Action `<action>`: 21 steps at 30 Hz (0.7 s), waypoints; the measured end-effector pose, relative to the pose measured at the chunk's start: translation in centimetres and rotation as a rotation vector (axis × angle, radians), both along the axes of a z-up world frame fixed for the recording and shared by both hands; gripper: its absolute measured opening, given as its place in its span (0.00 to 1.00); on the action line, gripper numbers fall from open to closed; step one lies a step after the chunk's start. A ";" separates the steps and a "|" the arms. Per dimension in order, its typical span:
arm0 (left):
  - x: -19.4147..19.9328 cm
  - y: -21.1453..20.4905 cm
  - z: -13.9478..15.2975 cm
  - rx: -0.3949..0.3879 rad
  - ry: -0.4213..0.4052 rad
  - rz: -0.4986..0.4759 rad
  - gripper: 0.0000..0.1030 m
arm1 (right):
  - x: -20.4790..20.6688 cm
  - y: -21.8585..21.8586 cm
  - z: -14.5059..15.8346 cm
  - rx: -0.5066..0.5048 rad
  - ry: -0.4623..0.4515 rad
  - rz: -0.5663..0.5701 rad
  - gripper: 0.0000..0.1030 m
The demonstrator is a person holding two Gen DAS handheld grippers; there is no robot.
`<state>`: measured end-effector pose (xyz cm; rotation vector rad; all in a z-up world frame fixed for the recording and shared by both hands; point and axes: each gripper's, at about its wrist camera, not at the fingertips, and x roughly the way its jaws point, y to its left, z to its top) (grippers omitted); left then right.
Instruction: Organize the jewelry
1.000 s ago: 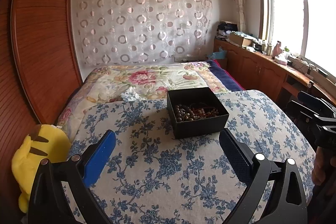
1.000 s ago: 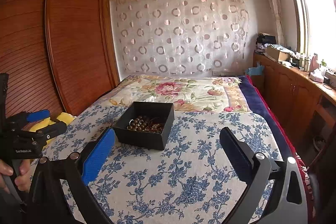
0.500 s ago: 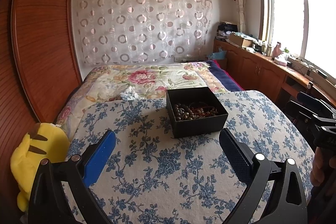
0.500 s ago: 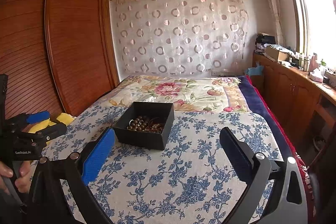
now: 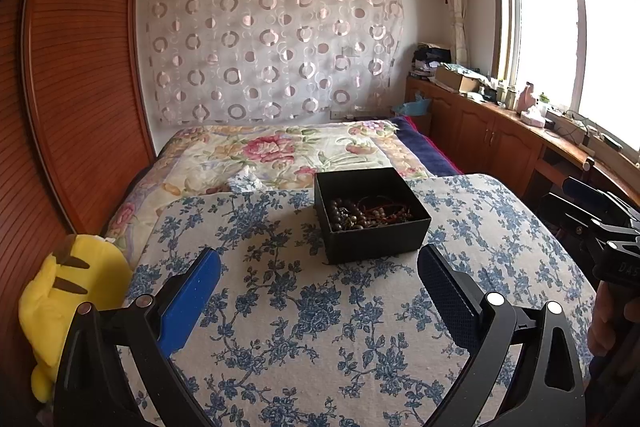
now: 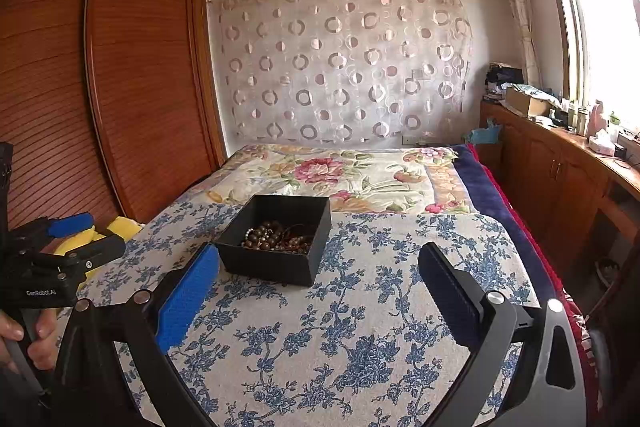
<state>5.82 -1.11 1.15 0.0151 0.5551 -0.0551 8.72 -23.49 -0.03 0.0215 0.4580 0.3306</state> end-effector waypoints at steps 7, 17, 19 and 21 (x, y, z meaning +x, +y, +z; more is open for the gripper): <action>-0.1 -0.1 0.1 0.001 -0.002 0.001 0.92 | 0.0 -0.1 0.0 0.001 0.000 -0.001 0.98; -0.1 -0.3 0.2 -0.001 -0.005 0.001 0.92 | 0.0 -0.1 -0.1 0.000 -0.002 -0.001 0.98; -0.1 -0.3 0.2 -0.001 -0.005 0.001 0.92 | 0.0 -0.1 -0.1 0.000 -0.001 -0.001 0.98; -0.1 -0.4 0.2 -0.001 -0.006 0.001 0.92 | 0.0 -0.1 -0.1 0.000 -0.002 -0.001 0.98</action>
